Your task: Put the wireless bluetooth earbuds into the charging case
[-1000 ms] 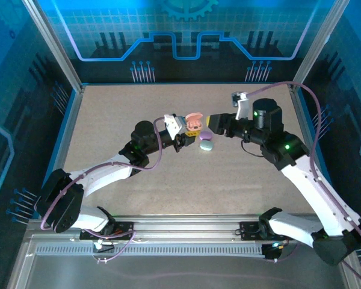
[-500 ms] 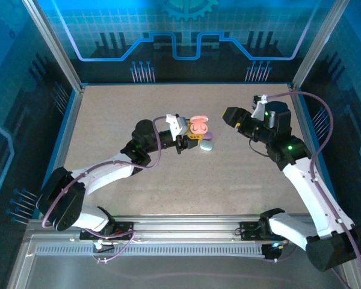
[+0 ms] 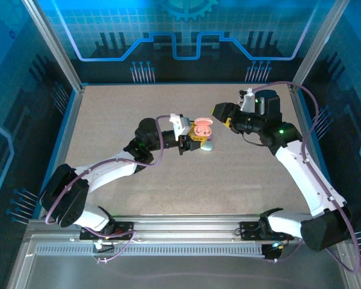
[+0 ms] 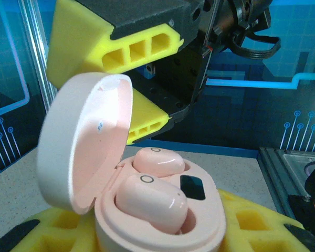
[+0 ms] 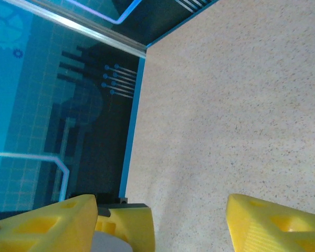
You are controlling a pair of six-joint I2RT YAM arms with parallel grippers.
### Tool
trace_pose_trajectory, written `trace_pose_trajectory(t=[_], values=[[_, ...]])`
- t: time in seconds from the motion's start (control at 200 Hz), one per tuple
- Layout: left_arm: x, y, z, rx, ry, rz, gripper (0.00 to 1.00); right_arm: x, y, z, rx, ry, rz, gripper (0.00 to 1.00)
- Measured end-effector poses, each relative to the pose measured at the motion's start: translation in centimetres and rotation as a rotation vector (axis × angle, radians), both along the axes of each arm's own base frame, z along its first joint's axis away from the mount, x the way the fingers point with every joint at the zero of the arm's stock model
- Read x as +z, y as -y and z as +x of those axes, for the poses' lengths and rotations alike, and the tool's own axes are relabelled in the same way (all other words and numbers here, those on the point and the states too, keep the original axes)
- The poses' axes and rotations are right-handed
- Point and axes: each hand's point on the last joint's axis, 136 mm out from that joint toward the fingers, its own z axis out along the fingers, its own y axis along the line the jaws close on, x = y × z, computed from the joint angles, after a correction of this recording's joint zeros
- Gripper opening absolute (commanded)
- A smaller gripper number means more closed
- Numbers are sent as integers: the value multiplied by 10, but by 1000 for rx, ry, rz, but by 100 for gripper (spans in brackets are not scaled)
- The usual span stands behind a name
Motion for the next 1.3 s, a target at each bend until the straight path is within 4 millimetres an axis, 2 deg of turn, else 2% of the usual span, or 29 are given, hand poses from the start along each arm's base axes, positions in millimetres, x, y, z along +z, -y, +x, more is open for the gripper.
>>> trace_pose_trajectory(t=[0.165,0.35,0.58,0.71,0.85,1.141,1.221,1.301], values=[[0,0,0,-2,-1,1,28,2,-15,-1,68,-5,-18,64],[-1,0,1,4,-6,4,28,0,-21,-3,116,-12,-39,62],[-1,-2,6,37,-4,2,29,-5,-25,-22,224,-11,-72,62],[1,-2,7,40,0,-3,30,-5,-26,-33,275,-17,-35,62],[3,-2,6,38,-12,-18,31,-6,-25,-42,332,-45,48,56],[11,-2,3,20,-11,-46,31,-2,-40,-54,477,-87,191,47],[11,-1,2,11,-9,-46,31,-1,-42,-54,486,-90,204,42],[12,-2,2,9,-6,-47,33,-1,-42,-53,484,-101,213,30]])
